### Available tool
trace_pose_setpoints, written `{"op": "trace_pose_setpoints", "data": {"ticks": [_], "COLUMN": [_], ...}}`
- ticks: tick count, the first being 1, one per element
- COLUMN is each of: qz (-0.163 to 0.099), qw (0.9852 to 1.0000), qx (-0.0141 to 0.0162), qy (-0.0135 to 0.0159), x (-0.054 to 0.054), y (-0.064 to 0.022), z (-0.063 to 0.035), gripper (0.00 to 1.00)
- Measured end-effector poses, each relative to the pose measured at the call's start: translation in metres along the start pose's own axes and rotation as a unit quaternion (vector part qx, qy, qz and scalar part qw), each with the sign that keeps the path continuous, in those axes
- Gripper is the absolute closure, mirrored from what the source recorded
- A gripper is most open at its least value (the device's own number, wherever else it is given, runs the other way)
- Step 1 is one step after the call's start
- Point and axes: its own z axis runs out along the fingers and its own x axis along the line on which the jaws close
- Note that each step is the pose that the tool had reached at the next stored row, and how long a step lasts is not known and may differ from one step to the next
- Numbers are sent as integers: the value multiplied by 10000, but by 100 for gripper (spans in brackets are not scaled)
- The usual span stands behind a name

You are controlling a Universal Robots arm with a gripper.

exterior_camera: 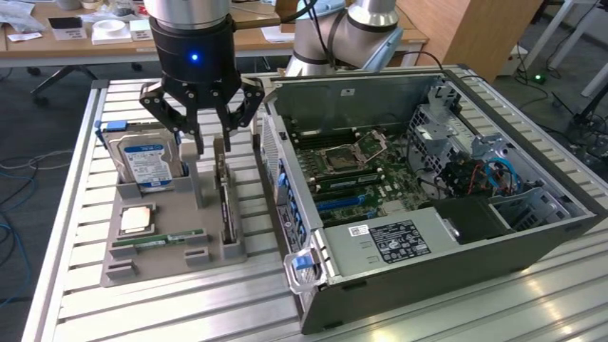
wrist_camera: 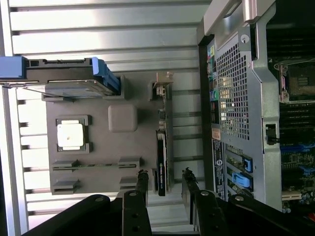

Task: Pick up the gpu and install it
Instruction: 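Pick up the gpu and move the gpu toward the slot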

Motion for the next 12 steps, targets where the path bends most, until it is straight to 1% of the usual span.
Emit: {"op": "trace_pose_setpoints", "data": {"ticks": [12], "qz": [0], "qw": [10000], "qx": [0], "qy": [1], "x": [0], "y": [-1], "z": [11], "gripper": [58]}}
